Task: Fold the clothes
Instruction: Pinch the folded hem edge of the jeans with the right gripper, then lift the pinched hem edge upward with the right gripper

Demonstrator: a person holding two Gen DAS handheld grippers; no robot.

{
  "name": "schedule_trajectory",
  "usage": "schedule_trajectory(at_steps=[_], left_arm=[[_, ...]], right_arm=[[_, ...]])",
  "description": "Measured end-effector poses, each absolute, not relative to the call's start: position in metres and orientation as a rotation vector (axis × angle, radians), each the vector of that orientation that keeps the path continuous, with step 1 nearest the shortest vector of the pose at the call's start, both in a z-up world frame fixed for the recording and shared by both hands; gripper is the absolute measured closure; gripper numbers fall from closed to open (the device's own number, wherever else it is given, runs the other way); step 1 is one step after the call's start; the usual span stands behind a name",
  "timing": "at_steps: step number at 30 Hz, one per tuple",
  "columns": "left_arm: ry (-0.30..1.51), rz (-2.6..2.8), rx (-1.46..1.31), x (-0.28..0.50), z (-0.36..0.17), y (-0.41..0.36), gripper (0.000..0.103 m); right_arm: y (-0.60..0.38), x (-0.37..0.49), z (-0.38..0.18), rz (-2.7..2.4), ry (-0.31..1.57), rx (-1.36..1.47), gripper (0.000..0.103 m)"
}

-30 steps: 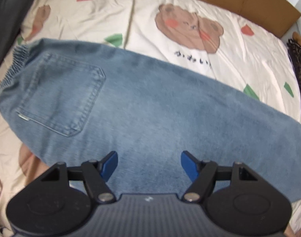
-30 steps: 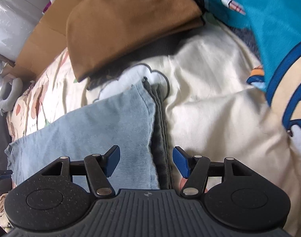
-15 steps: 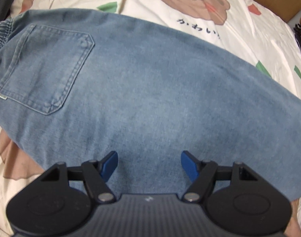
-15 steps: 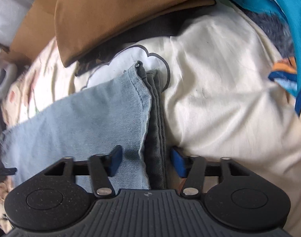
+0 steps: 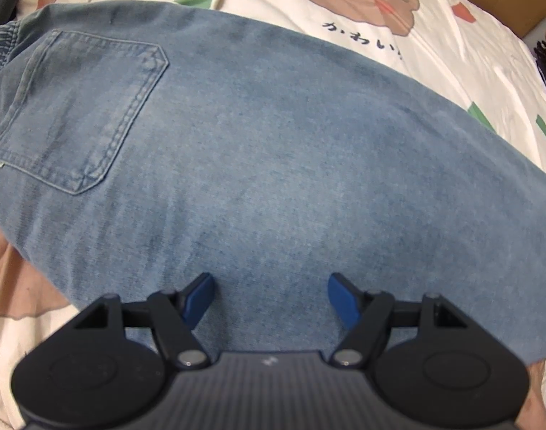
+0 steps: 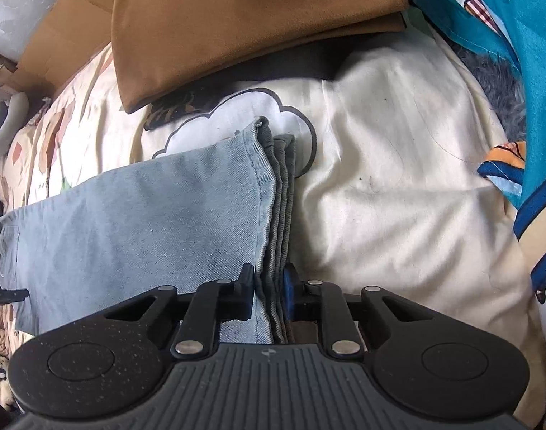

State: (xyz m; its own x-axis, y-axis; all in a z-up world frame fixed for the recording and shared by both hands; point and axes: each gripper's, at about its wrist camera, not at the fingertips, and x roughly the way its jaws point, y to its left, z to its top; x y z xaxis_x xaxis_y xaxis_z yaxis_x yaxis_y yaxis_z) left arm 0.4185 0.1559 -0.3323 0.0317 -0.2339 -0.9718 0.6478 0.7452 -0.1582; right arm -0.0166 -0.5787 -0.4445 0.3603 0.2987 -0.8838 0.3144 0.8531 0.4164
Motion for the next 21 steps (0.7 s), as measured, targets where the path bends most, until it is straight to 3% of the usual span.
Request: schedule_trajectory(at_steps=[1, 4, 6, 9, 11, 12, 15, 21], left_arm=[[1.382, -0.704, 0.372, 0.418, -0.332, 0.156, 0.030], [1.387, -0.703, 0.366, 0.418, -0.333, 0.159, 0.030], [1.389, -0.704, 0.364, 0.419, -0.334, 0.160, 0.030], [1.393, -0.695, 0.358, 0.419, -0.335, 0.160, 0.030], [1.395, -0.688, 0.358, 0.418, -0.335, 0.160, 0.030], [1.394, -0.686, 0.360, 0.418, -0.335, 0.160, 0.030], [1.392, -0.685, 0.365, 0.417, -0.333, 0.160, 0.030], [1.389, -0.682, 0.373, 0.414, -0.330, 0.163, 0.030]], right_arm=[[-0.580, -0.017, -0.447, -0.022, 1.225, 0.586, 0.075], [-0.582, -0.018, -0.456, -0.014, 1.222, 0.610, 0.071], [-0.583, -0.017, -0.461, -0.004, 1.218, 0.626, 0.063], [-0.585, -0.016, -0.465, 0.014, 1.204, 0.662, 0.063], [-0.587, -0.015, -0.465, 0.022, 1.203, 0.666, 0.067], [-0.586, -0.014, -0.463, 0.027, 1.205, 0.661, 0.077], [-0.587, -0.014, -0.456, 0.049, 1.208, 0.656, 0.086], [-0.584, -0.015, -0.436, 0.125, 1.169, 0.709, 0.083]])
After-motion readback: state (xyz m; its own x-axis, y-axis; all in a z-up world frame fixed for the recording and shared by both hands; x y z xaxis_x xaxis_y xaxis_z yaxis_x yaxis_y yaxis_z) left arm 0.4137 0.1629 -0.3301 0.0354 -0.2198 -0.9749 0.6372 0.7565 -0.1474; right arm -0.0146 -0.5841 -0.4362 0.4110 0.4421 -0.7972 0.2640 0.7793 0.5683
